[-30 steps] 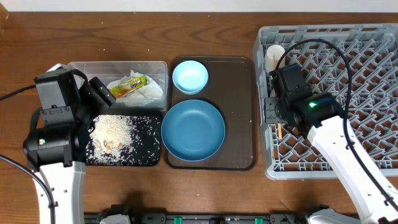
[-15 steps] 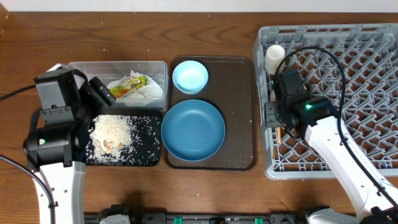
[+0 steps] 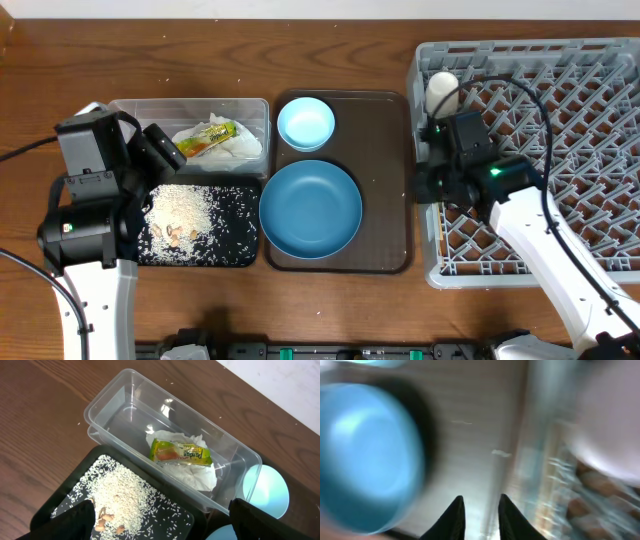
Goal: Sort waste into correct bins and load items into the dishwasher rack
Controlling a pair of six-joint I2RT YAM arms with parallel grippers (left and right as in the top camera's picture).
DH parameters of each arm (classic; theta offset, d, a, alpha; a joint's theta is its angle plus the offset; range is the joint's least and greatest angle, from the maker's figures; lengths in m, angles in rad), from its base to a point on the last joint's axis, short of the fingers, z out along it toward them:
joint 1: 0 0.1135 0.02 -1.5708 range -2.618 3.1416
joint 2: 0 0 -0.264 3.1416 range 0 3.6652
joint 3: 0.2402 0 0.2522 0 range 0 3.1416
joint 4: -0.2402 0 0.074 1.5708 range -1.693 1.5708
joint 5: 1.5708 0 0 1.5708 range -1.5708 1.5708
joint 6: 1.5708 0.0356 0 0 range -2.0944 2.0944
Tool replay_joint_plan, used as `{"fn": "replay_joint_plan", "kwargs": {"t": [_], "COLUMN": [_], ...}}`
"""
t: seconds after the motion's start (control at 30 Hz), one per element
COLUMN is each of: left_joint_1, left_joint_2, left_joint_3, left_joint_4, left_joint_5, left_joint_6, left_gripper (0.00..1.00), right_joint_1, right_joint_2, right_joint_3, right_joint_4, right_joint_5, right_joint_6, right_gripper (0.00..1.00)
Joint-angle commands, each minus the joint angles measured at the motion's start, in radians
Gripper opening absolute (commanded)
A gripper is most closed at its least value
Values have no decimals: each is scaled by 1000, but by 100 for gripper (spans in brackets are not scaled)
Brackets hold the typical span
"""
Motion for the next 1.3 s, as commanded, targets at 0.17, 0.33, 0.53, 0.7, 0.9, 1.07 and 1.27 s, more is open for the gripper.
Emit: {"fn": "replay_joint_plan", "kwargs": {"t": [0.17, 0.33, 0.53, 0.7, 0.9, 1.07, 1.27], "left_joint_1": [5, 5, 5, 5, 5, 5, 5], "left_joint_2": [4, 4, 4, 4, 4, 4, 4], "left_joint_3": [11, 11, 11, 11, 11, 11, 11], "left_joint_4": [-2, -3, -3, -2, -3, -3, -2], "left_joint_5": [-12, -12, -12, -12, -12, -12, -12], "left_joint_6": [6, 6, 6, 6, 6, 6, 6], "left_gripper": [88, 88, 88, 88, 88, 88, 88], "right_joint_1": [261, 449, 620, 684, 702, 702, 703], "right_joint_2": [13, 55, 159, 247, 315, 355, 365], "right_joint_3": [-1, -1, -1, -1, -1, -1, -1], "right_joint_4": [161, 234, 293, 364, 393, 393, 389], "right_joint_5": [-140, -10, 97, 148, 175, 175, 175], "right_joint_6": [-46, -224, -437, -495, -495, -494, -486], "right_gripper": [24, 23, 29, 29, 23, 18, 13]}}
